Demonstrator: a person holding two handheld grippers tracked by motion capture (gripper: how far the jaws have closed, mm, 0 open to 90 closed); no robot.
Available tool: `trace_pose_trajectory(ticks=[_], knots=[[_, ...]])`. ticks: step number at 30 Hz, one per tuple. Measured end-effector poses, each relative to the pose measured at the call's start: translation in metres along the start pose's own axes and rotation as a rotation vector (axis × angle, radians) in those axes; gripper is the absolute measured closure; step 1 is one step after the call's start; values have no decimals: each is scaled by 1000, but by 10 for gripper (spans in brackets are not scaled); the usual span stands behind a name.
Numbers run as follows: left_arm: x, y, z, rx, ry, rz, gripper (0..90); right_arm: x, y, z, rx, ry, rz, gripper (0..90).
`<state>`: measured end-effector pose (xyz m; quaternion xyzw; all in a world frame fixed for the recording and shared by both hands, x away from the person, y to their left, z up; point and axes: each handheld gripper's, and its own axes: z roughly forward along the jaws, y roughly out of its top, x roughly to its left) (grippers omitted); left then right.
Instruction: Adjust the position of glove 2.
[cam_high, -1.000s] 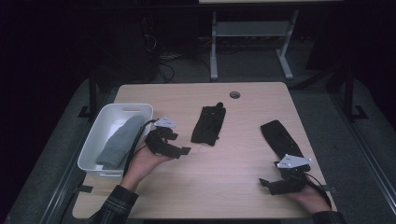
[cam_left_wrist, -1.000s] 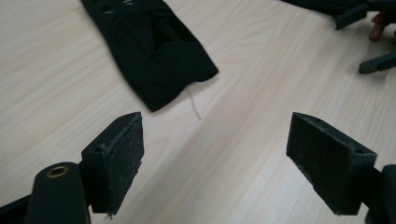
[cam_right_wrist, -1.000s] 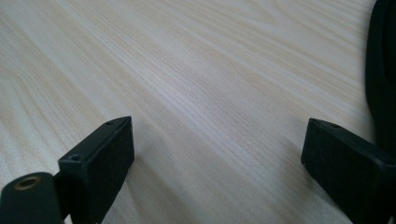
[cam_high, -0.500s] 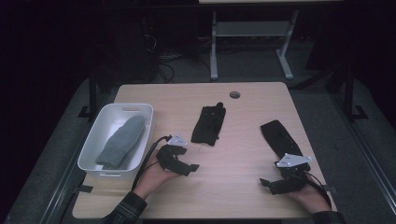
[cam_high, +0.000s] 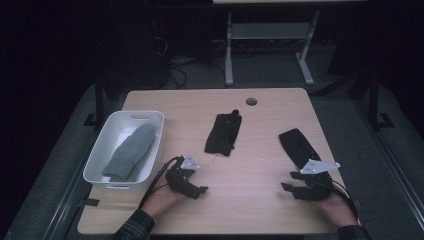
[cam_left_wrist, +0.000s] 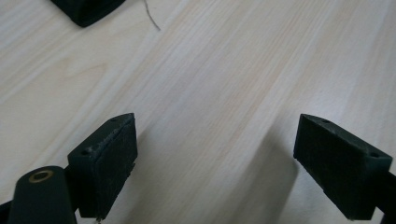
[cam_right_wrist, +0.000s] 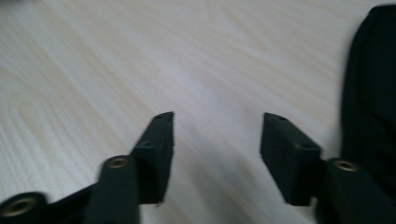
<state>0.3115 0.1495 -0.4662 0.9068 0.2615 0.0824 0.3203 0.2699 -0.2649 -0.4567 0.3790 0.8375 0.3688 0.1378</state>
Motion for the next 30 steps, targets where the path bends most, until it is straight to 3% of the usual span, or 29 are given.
trace_pose_trajectory(ticks=[4, 7, 8, 9, 16, 22, 26, 30], knots=[[1, -7, -1, -36, 19, 12, 124, -10, 8, -4, -10, -13, 20, 683], [3, -16, 0, -115, 12, 19, 123, -17, 14, -6, -24, -24, 42, 812], [3, -16, 0, -115, 12, 19, 123, -17, 14, -6, -24, -24, 42, 812], [3, -18, -1, -129, 11, 18, 123, -21, 16, -8, -28, -36, 39, 877], [3, -19, -1, -131, 18, 8, 124, -42, 14, -16, -18, -98, 56, 900], [4, -19, -1, -132, 17, 9, 123, -62, 3, -21, -10, -144, 102, 900], [4, -19, -1, -132, 16, 11, 123, -68, -3, -20, 0, -165, 124, 900], [4, -19, -1, -132, 16, 11, 123, -71, -3, -26, -28, -187, 132, 900]])
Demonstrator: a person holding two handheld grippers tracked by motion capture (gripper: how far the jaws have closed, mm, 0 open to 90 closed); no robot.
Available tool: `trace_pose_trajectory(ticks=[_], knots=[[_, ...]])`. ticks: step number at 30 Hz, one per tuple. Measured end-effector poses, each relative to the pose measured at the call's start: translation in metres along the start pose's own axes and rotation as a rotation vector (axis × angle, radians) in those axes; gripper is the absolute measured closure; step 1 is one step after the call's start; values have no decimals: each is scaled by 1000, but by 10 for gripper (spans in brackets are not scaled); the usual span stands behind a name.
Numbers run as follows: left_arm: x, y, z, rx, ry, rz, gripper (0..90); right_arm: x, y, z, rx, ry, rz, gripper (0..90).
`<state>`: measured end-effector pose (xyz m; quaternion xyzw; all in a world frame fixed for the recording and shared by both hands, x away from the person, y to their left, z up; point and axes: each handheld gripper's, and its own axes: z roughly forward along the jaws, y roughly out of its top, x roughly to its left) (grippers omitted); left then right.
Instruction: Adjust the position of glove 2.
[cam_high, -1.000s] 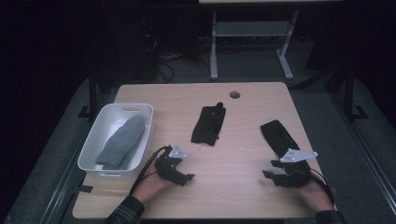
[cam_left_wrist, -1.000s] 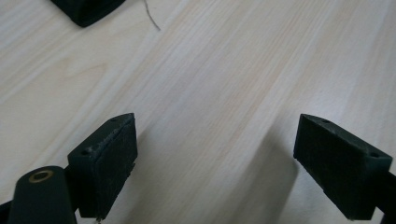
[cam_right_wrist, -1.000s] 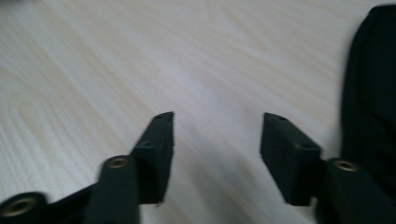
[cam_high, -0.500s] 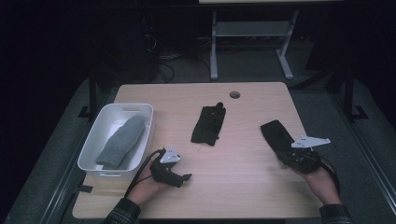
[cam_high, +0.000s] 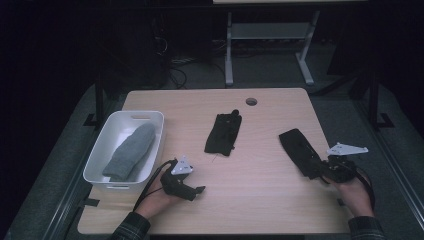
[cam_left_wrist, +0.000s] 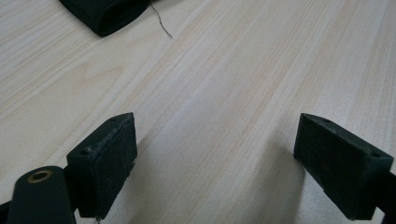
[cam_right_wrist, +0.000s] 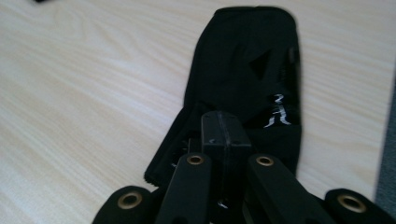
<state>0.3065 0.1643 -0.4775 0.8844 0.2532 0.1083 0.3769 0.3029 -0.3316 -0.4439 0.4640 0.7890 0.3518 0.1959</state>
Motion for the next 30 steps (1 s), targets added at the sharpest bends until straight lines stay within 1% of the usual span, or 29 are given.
trace_pose_trajectory(ticks=[2, 3, 4, 6, 8, 11, 14, 16, 18, 21, 30], knots=[[0, 0, 0, 0, 0, 0, 123, -4, 0, -2, 0, -16, 3, 900], [0, 0, 0, 0, 0, 0, 123, -6, -1, -2, 7, -34, 5, 900], [0, 0, 0, 0, 0, 0, 123, -9, -2, -1, 9, -44, 14, 900], [0, 0, 0, 0, -1, 1, 123, -15, -4, -1, 17, -47, 34, 900], [0, 0, 0, 0, -1, 1, 123, -20, -7, -1, 30, -69, 45, 900], [0, 0, 0, 0, -1, 1, 123, -23, -10, -1, 37, -84, 53, 900], [0, 0, 0, 0, -1, 1, 123, -27, -13, 0, 48, -97, 71, 900], [0, 0, 0, 0, -1, 1, 123, -28, -15, 2, 64, -81, 79, 900], [0, 0, 0, 0, -1, 2, 123, -27, -16, 5, 84, -62, 75, 900], [0, 0, 0, 0, -1, 2, 123, -23, -15, 7, 83, -27, 66, 900], [0, 0, 0, 0, -1, 2, 123, 0, -4, 19, 97, 61, 14, 900]])
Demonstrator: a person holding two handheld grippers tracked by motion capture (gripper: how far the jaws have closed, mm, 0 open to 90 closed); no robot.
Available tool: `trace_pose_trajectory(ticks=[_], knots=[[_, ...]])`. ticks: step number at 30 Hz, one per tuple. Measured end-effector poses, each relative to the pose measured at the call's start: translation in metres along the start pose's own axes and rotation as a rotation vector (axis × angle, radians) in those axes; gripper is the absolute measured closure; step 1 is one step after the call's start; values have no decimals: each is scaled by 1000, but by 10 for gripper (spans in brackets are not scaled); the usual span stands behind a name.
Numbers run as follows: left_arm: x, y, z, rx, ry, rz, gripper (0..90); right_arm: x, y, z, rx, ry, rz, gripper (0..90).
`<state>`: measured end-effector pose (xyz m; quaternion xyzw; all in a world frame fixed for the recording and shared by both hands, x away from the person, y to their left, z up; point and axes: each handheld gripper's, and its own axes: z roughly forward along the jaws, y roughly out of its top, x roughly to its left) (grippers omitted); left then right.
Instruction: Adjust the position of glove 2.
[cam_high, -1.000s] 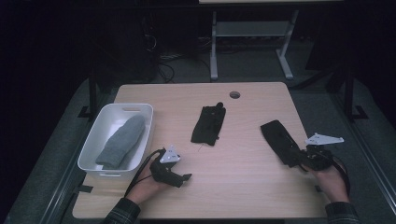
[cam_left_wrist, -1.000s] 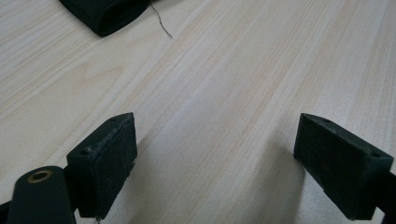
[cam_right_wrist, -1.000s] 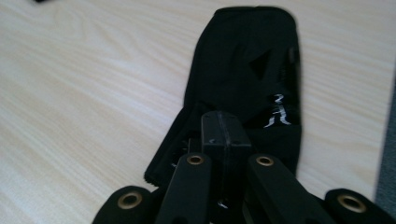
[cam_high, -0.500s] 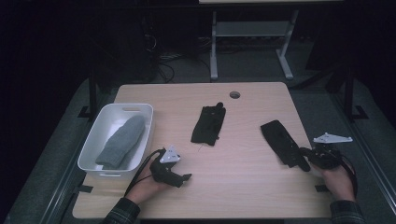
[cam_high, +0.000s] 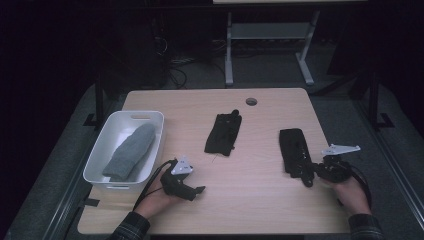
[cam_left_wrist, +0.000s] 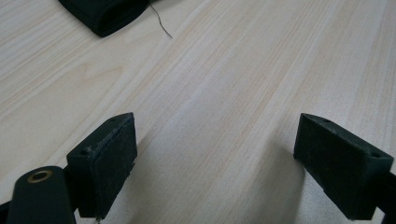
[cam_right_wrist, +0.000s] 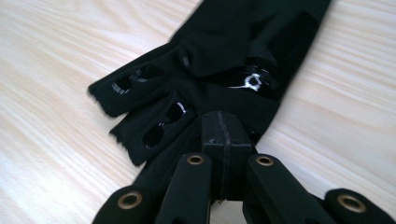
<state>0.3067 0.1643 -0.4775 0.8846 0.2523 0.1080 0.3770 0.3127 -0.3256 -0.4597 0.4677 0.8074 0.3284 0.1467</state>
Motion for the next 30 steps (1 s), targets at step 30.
trace_pose_trajectory(ticks=[30], knots=[[0, 0, 0, 1, -3, 1, 123, 91, 69, 69, 39, 200, -217, 900]])
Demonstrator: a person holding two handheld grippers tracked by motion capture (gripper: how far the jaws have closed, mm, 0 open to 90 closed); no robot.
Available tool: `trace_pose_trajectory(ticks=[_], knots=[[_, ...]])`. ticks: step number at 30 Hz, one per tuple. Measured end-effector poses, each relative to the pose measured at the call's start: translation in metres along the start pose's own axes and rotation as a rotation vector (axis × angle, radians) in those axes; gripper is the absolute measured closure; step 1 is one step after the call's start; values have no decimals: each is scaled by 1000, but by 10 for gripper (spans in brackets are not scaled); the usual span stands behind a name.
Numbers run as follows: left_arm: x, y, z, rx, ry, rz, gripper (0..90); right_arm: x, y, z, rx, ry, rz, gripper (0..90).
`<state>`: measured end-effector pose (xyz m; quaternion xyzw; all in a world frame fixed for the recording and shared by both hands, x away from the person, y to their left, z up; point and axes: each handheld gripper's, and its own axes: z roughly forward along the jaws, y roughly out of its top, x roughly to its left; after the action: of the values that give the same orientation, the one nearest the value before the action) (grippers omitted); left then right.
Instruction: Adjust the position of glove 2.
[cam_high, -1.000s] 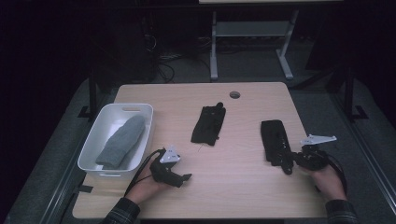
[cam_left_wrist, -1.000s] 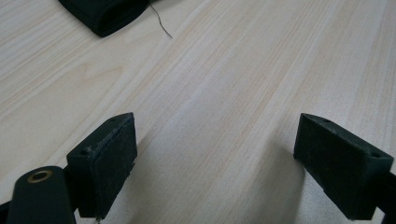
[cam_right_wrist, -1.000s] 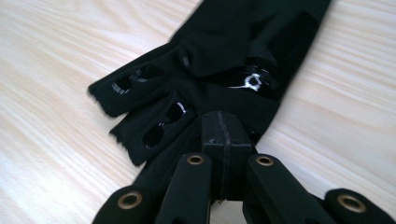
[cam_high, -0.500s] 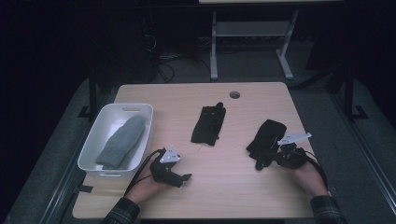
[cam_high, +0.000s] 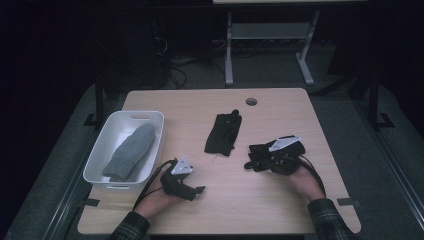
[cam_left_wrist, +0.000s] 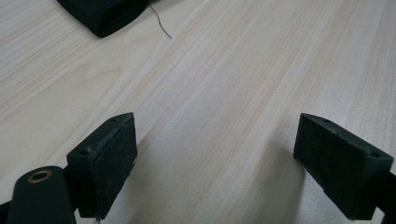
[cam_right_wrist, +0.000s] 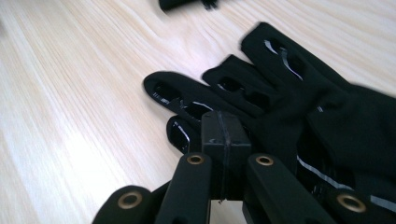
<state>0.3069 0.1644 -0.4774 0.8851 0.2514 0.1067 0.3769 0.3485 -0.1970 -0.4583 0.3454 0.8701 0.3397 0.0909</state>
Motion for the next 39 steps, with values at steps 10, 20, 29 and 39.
trace_pose_trajectory(ticks=[10, 20, 29, 39], knots=[[0, 0, 0, 0, -3, 2, 123, -19, 4, -22, -79, -49, 36, 900], [0, 0, 0, 1, -4, 3, 123, -68, -21, -50, -116, -179, 137, 900], [1, 0, 0, 6, -5, 5, 123, -91, -32, -36, -21, -213, 155, 900], [1, 0, 0, 1, -5, 5, 123, -74, -43, -42, 35, -183, 134, 900]])
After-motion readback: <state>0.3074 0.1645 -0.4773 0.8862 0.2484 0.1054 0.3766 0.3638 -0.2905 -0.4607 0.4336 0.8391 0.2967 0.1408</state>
